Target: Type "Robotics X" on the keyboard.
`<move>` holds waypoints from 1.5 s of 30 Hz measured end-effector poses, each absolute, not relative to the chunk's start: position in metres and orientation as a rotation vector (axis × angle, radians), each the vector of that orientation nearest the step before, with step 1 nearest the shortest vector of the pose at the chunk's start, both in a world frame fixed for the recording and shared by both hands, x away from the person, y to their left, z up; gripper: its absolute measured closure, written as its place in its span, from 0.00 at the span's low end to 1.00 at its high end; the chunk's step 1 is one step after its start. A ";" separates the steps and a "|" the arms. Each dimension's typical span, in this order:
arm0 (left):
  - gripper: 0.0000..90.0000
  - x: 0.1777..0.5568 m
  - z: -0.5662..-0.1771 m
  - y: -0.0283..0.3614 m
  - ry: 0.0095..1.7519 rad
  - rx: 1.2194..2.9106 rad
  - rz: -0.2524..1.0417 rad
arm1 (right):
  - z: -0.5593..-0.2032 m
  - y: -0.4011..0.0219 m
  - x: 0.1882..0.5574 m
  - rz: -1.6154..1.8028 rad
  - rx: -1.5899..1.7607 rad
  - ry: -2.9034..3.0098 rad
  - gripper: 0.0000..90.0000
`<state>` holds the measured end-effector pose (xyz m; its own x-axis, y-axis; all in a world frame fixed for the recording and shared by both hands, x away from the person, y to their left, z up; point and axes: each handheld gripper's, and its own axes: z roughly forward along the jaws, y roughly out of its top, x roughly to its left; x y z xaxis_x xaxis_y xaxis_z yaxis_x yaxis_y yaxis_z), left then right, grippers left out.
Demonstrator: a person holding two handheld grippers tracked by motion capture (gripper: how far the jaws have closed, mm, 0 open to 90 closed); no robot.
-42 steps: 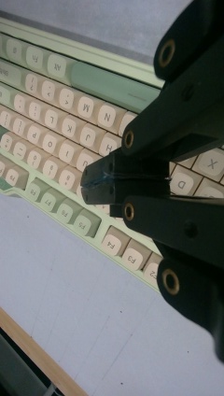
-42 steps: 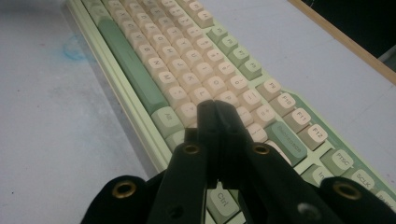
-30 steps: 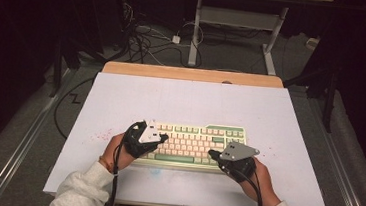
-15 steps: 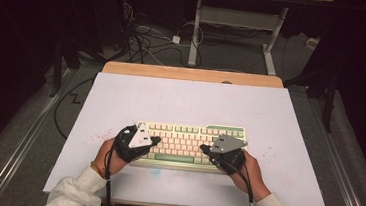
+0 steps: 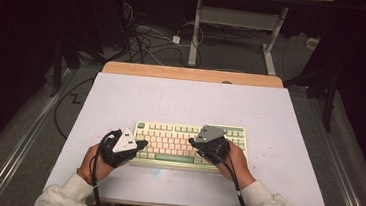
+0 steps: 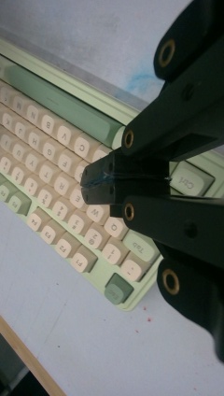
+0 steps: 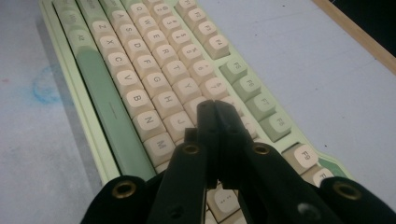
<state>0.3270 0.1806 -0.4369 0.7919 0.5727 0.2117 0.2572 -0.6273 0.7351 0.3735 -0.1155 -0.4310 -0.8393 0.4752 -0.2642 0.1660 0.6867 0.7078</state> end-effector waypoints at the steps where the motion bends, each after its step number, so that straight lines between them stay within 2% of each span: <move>1: 0.97 0.326 -0.437 0.183 0.615 2.253 0.562 | -0.431 -0.114 0.375 0.972 0.501 2.467 1.00; 3: 0.97 0.324 -0.438 0.187 0.627 2.247 0.559 | -0.433 -0.112 0.378 0.968 0.506 2.470 1.00; 4: 0.91 0.322 -0.438 0.188 0.630 2.250 0.557 | -0.434 -0.111 0.379 0.959 0.501 2.473 1.00; 11: 0.98 0.320 -0.439 0.195 0.646 2.247 0.563 | -0.440 -0.105 0.385 0.917 0.509 2.486 1.00; 30: 0.98 0.321 -0.442 0.192 0.633 2.272 0.554 | -0.449 -0.096 0.394 0.849 0.518 2.532 1.00; 45: 0.98 0.321 -0.443 0.191 0.636 2.273 0.558 | -0.432 -0.107 0.379 0.961 0.516 2.453 1.00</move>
